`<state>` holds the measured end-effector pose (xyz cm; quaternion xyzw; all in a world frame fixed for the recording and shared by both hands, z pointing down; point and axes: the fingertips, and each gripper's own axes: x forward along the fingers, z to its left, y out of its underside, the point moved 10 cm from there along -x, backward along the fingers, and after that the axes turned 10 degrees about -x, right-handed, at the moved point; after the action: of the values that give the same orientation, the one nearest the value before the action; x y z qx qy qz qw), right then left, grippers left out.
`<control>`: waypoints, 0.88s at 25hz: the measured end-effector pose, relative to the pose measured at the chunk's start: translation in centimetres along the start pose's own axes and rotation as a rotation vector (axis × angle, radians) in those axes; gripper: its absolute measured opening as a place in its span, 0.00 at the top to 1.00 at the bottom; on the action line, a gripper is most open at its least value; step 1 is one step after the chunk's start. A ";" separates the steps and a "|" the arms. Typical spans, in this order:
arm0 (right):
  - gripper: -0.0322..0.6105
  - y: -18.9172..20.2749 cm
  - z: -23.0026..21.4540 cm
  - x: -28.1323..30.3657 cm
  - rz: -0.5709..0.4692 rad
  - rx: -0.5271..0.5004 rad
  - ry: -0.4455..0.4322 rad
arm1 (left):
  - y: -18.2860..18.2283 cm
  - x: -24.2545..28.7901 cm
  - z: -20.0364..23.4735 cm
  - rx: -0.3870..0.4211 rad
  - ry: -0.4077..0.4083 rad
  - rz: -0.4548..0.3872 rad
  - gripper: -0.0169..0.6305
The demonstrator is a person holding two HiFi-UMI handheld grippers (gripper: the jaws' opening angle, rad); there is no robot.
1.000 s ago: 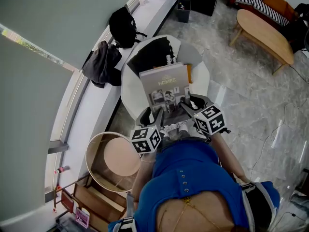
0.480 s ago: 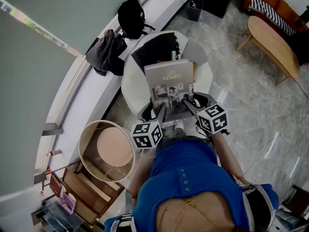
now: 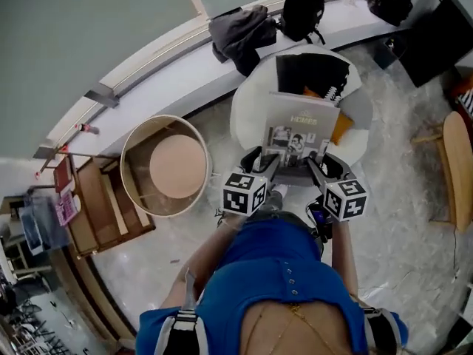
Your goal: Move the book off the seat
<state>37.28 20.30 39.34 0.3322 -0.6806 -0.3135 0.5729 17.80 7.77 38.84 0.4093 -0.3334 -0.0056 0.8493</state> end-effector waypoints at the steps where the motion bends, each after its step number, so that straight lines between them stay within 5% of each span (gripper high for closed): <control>1: 0.70 -0.4 0.8 1.1 0.006 -0.013 -0.031 | 0.2 -0.8 1.1 -0.020 -0.025 -0.010 0.64; 10: 0.70 -3.4 12.8 10.1 0.064 -0.176 -0.287 | 3.5 -11.9 11.6 -0.202 -0.237 -0.143 0.64; 22: 0.70 -4.8 39.9 17.8 0.093 -0.320 -0.476 | 10.2 -34.3 27.5 -0.339 -0.406 -0.265 0.64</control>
<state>-3.92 4.91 39.75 0.1234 -0.7522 -0.4594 0.4559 -27.22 5.24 38.86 0.2920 -0.4344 -0.2537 0.8134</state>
